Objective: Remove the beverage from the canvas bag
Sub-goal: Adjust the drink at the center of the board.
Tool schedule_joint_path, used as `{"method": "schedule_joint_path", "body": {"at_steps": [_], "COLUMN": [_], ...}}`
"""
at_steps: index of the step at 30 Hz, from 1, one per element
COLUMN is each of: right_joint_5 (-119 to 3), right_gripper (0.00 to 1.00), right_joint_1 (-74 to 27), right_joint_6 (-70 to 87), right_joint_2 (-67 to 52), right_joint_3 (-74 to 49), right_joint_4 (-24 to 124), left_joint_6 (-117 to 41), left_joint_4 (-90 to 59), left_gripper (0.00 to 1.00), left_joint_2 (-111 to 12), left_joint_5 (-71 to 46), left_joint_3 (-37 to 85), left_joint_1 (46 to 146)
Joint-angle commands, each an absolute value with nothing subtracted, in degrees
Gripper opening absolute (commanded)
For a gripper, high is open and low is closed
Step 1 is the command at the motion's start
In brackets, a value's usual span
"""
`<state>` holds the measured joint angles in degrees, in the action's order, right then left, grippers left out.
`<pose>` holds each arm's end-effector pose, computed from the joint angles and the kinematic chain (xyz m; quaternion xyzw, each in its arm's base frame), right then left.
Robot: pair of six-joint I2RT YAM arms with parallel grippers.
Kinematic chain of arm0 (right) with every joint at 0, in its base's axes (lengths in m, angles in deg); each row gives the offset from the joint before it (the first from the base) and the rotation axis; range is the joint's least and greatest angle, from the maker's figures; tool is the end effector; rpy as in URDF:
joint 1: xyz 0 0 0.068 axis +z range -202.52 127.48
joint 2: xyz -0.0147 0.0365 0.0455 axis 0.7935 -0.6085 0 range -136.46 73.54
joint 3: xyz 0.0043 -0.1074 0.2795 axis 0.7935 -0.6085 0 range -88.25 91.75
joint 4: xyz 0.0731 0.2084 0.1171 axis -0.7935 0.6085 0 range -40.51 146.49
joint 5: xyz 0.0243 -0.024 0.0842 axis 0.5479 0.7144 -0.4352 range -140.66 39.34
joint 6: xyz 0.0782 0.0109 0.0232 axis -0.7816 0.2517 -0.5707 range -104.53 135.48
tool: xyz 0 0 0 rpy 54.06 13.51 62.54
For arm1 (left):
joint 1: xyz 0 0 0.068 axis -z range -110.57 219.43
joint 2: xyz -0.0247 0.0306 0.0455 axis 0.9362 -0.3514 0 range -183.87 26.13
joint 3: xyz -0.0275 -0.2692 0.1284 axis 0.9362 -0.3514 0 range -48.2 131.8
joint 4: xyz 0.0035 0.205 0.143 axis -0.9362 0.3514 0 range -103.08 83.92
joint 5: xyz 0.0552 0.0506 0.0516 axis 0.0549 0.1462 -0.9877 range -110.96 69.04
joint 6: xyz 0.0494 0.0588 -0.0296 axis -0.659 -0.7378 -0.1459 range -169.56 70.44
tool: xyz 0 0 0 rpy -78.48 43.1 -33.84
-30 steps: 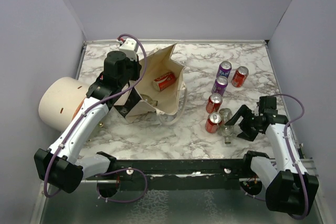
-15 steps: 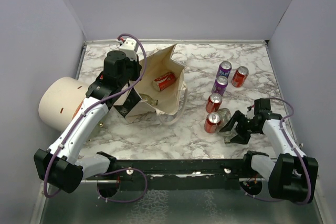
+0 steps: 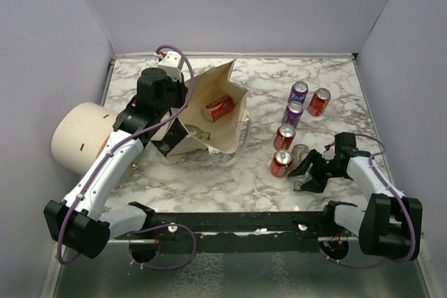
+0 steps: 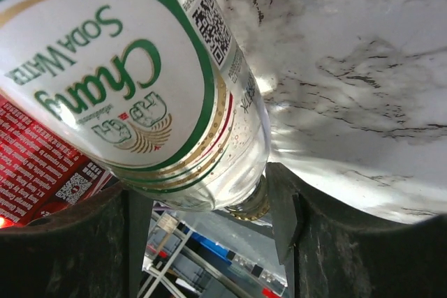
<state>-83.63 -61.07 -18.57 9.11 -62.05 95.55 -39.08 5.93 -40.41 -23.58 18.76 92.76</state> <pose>0.1318 0.0196 0.1461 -0.3347 -0.8974 -0.2870 0.0160 0.2530 -0.1057 0.3961 0.0776 0.8082 -0.1518 0.5636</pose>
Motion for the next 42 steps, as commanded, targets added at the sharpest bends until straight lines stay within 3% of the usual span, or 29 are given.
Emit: {"method": "schedule_joint_path", "body": {"at_steps": [1, 11, 14, 21, 26, 31, 37, 42], "right_joint_5": [-71.10, -58.36, -60.41, -59.72, -60.21, -60.22, -60.80, -61.22], "right_gripper": [0.53, 0.48, 0.48, 0.68, 0.69, 0.57, 0.28, 0.14], "right_joint_1": [-61.21, -61.20, -61.19, -61.21, -61.15, -61.19, -61.20, -61.17], "right_joint_6": [-21.50, -33.85, -31.46, -29.48, -29.51, -30.06, -29.97, -28.47], "right_joint_2": [11.36, 22.57, 21.77, 19.98, 20.23, 20.20, 23.94, 23.66], "right_joint_3": [-64.18, -63.05, -63.35, -62.25, -63.17, -63.02, -62.52, -59.67], "right_joint_4": [93.46, 93.01, 87.05, 90.22, 89.50, 90.85, 90.24, 89.10], "left_joint_6": [-39.78, -39.59, -39.93, -39.79, -40.14, -40.38, -39.87, -39.46], "left_joint_4": [6.25, 5.86, 5.63, 5.16, 5.51, 5.65, 5.26, 5.12], "left_gripper": [0.00, 0.00, 0.00, 0.00, 0.00, 0.00, 0.00, 0.00], "left_joint_2": [-38.98, -39.80, -40.36, -39.84, -39.44, -39.17, -39.26, -39.34], "left_joint_5": [-24.37, -23.06, -22.90, -22.66, -22.84, -22.88, -22.63, -22.13], "left_joint_3": [20.83, 21.13, 21.46, 20.51, 20.52, 20.35, 20.14, 19.77], "left_joint_1": [92.81, 92.81, 92.81, 92.81, 92.81, 92.81, 92.81, 92.81]}}
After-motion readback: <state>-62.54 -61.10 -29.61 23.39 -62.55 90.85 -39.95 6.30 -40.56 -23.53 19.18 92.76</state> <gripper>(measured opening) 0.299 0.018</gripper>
